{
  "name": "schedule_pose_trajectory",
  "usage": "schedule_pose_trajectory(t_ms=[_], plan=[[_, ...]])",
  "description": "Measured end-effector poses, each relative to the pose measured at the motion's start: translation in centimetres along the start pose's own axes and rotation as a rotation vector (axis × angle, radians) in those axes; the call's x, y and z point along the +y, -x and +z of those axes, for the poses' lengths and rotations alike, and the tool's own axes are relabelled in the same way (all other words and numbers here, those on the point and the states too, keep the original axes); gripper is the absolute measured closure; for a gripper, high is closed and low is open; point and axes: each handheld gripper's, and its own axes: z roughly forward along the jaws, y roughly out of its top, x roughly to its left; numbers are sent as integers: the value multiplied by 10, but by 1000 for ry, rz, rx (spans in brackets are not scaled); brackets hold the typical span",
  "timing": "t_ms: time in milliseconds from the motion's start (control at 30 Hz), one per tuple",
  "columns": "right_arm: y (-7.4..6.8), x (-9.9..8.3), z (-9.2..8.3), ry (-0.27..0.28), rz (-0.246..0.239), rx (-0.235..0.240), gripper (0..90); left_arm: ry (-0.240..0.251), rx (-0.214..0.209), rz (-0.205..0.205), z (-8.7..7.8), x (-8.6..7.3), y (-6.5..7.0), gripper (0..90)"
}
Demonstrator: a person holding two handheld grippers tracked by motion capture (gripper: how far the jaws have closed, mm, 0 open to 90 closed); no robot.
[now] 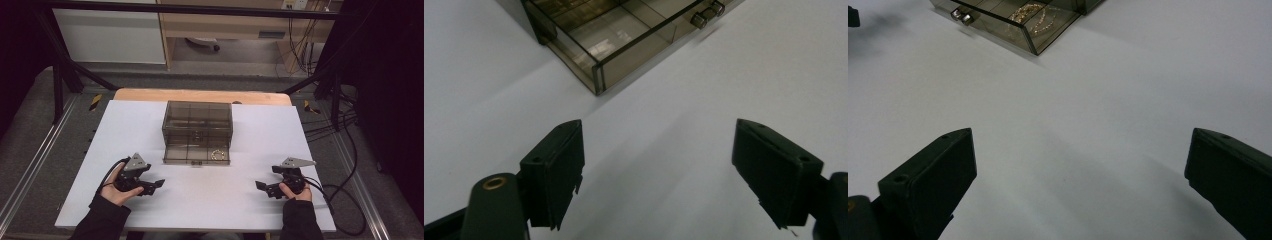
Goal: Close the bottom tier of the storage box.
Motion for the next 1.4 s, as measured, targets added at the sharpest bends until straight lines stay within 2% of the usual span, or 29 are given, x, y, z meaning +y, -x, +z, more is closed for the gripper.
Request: schedule_pose_trajectory(t_ms=[200,433,567,667,700,767,967,1000,1033,1067,1400], plan=[[-1,0,0,-5,6,0,7,-24,-9,31,11,14,9,264],[-1,0,0,-8,4,0,7,-40,-25,38,22,26,18,343],[-1,0,0,-6,5,0,7,-27,-37,33,28,31,21,397],[0,0,1,-8,3,1,7,-36,-29,19,33,35,23,445],[-1,0,1,-8,3,1,7,-34,-38,16,35,36,24,456],[-1,0,1,-9,0,2,7,-44,-28,18,38,38,26,485],[-1,0,1,-9,0,2,7,-45,-30,9,45,43,31,572],[0,0,1,-8,-1,3,7,-64,-21,-14,46,43,33,586],[-1,0,0,-8,4,2,7,-66,-20,-12,48,44,33,604],[-1,0,0,-8,2,3,7,-54,-28,7,51,45,33,620],[-1,0,0,-8,1,3,7,-64,-3,7,66,50,38,728]])
